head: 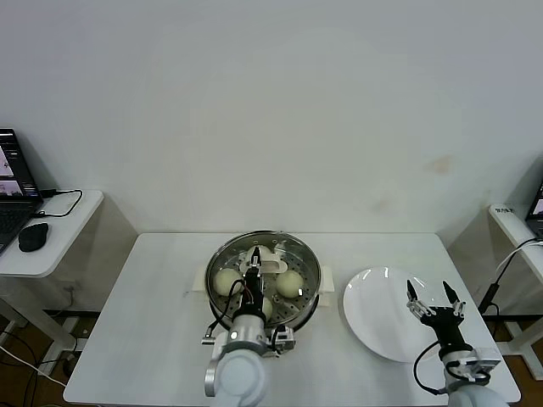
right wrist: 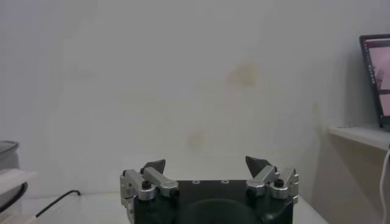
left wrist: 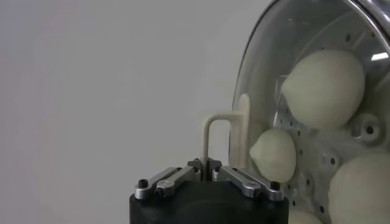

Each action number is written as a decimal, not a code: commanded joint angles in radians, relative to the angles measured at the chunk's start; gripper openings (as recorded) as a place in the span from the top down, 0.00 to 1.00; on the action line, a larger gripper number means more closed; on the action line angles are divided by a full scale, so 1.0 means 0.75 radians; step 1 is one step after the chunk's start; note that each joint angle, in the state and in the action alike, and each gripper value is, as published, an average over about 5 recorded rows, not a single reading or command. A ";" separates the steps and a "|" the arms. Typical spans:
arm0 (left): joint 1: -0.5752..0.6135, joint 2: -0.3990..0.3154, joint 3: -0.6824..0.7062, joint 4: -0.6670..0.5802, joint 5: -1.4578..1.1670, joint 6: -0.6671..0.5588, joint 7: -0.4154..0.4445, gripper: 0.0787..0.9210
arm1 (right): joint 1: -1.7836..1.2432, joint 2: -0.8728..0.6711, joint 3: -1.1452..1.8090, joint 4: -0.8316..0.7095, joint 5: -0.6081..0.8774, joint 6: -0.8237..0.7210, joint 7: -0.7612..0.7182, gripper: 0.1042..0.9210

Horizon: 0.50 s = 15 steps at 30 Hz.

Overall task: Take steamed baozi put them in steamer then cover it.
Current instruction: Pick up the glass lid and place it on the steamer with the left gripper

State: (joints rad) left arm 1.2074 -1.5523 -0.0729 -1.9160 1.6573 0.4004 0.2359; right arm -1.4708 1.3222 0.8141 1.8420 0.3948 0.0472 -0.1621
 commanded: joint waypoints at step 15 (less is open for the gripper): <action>0.034 0.024 0.002 -0.085 0.016 -0.046 0.055 0.68 | 0.002 0.004 -0.003 0.001 -0.005 0.000 -0.001 0.12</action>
State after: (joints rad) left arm 1.2305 -1.5387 -0.0740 -1.9378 1.6645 0.3754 0.2556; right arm -1.4702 1.3242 0.8130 1.8420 0.3920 0.0474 -0.1628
